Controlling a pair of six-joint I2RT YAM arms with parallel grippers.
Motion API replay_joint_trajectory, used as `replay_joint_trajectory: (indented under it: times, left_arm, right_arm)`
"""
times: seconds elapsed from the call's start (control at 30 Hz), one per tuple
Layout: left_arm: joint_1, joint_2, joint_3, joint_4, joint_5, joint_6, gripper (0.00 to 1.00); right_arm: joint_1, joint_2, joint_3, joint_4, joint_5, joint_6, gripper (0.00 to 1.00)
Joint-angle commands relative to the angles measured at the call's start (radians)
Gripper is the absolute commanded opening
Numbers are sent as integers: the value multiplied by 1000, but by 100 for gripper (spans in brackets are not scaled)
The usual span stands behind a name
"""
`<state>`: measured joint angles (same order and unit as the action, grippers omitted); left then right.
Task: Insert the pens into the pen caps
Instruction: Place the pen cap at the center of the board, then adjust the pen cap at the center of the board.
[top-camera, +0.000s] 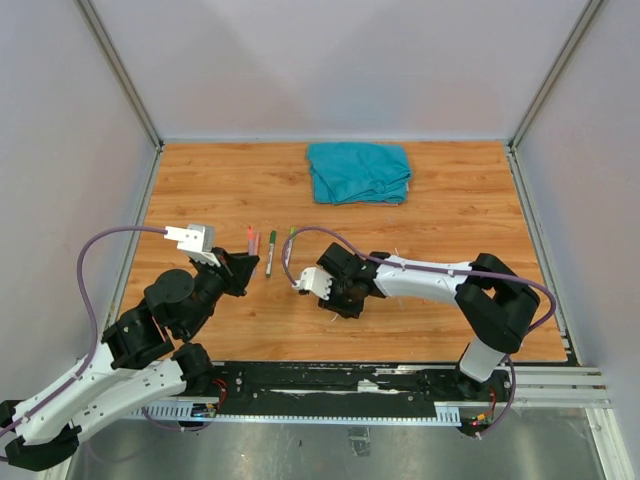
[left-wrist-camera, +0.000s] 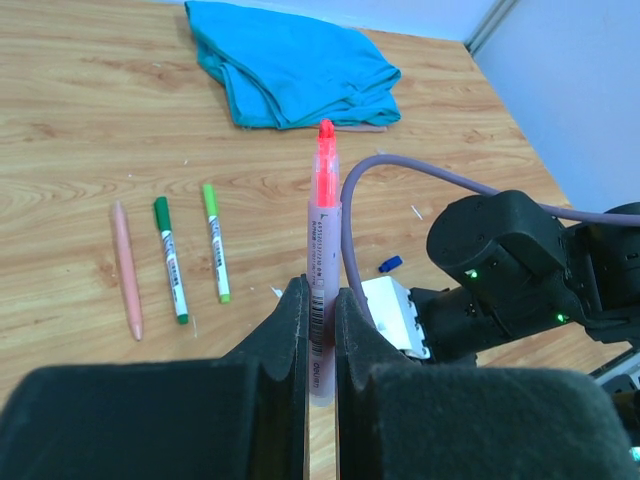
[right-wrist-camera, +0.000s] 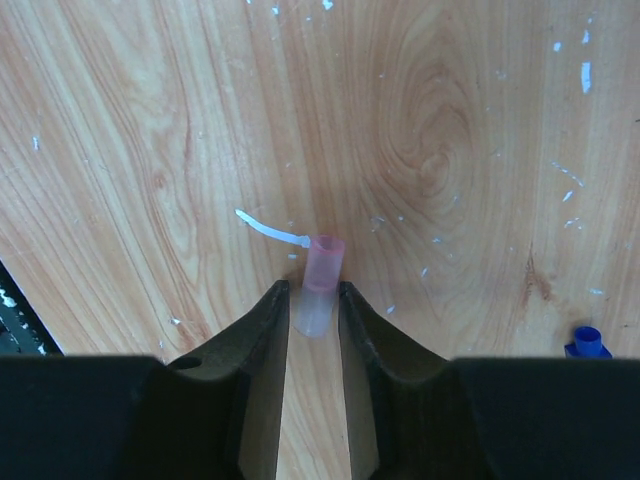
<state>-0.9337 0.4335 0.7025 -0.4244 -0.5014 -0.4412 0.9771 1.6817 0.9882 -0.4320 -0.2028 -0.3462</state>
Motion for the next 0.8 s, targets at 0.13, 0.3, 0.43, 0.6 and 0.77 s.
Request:
replay_joint_trajectory:
  times: [0.13, 0.3, 0.43, 0.6, 0.77]
  left_arm:
    - [-4, -12, 14, -11, -27, 5, 0]
    - [-4, 5, 43, -49, -36, 28, 1]
    - [-4, 15, 64, -69, -47, 48, 0]
    - [-3, 32, 68, -81, -60, 60, 1]
    - [-4, 45, 86, -92, -49, 67, 1]
  right_arm:
    - [11, -44, 11, 35, 46, 30, 39]
    - [11, -176, -53, 153, 179, 165, 53]
    - [11, -282, -81, 222, 363, 383, 61]
    - [11, -386, -126, 203, 604, 809, 76]
    - [9, -435, -178, 165, 679, 1087, 79]
